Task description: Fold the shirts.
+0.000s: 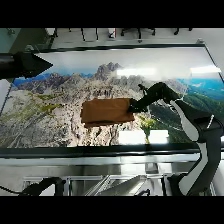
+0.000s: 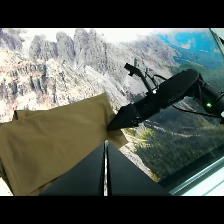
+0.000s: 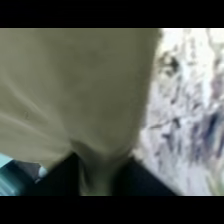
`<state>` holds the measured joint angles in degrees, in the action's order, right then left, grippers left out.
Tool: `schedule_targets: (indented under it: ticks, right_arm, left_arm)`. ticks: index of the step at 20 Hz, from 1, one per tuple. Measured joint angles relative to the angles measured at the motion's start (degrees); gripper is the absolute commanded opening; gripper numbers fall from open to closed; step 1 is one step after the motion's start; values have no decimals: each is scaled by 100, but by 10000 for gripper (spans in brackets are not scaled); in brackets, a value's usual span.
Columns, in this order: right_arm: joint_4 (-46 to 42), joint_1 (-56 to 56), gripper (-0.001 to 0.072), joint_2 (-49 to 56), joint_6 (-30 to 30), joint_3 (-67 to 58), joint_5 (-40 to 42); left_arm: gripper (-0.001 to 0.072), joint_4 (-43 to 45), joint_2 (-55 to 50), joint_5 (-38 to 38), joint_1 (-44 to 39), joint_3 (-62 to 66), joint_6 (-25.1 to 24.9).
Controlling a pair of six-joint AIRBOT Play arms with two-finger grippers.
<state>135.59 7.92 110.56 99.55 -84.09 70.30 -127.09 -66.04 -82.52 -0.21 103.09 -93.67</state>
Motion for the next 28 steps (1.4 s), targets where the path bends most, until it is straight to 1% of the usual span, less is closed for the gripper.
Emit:
schedule_targets:
  ticks: [5, 9, 13, 15, 18, 23, 25, 28]
  right_arm:
    - [240, -7, 20, -76, 85, -72, -286]
    - [175, -481, 20, -531, 39, -87, -546]
    - [-586, -1679, 19, -1344, -385, -70, -507]
    - [-1145, -2500, 20, -1832, -643, 17, -328]
    - [-1777, -3788, 20, -2636, -852, 365, -160]
    - [-2367, -5698, 20, -3681, -876, 1676, -74]
    - [-2441, -6177, 20, -3847, -772, 2330, -109]
    - [-2498, -6524, 23, -3956, -682, 3220, -389]
  left_arm:
    - [16, 2, 0, 0, 0, 0, 2]
    - [16, 2, 0, 0, 0, 0, 2]
    - [17, 2, 0, 0, 0, 0, 2]
    - [17, 2, 0, 0, 0, 0, 2]
    - [16, 4, 0, 0, 0, 0, 2]
    - [16, 7, 0, 0, 0, 0, 2]
    - [17, 4, 0, 0, 0, -4, 2]
    - [16, 4, 0, -26, 0, -9, 2]
